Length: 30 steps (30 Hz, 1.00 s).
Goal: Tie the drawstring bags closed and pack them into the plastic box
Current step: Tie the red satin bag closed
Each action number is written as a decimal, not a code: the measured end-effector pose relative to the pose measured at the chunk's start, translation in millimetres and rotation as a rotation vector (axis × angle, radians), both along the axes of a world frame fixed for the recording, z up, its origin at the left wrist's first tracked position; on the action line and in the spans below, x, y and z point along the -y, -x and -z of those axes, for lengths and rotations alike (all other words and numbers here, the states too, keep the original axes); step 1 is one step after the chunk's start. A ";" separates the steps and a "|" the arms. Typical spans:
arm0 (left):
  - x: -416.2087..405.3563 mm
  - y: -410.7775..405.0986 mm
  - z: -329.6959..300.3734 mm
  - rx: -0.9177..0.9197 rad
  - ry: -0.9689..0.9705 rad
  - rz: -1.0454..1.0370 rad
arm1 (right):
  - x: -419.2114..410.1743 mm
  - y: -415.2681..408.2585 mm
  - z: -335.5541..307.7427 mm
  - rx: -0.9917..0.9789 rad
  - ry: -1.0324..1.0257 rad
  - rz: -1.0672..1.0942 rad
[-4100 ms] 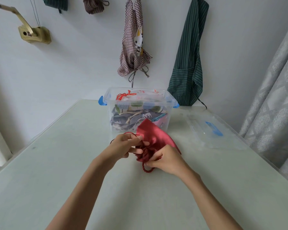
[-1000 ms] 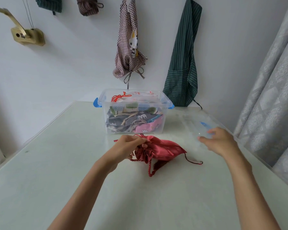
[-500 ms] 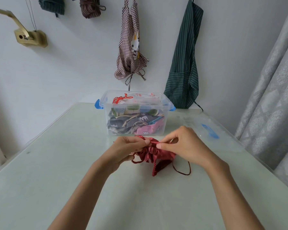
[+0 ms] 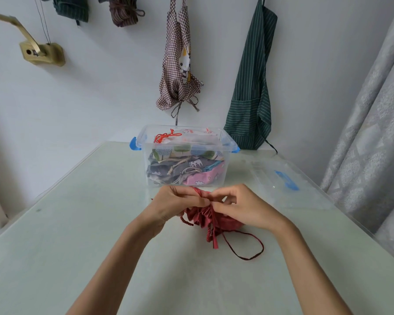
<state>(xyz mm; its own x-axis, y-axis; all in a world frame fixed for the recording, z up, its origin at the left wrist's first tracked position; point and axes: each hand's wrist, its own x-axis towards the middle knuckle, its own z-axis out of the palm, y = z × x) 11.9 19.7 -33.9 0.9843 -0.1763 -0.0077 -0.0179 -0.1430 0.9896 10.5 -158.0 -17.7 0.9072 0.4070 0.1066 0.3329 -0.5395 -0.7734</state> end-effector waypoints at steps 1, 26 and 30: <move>-0.2 -0.3 -0.1 0.016 0.029 -0.011 | 0.5 -0.2 0.4 -0.001 -0.066 0.015; 4.1 -1.2 11.9 0.618 -0.110 -0.306 | -6.1 -5.1 4.6 -0.017 -0.316 0.168; 2.0 -4.9 13.7 0.621 -0.128 -0.308 | -9.9 -3.9 8.1 -0.050 -0.419 0.147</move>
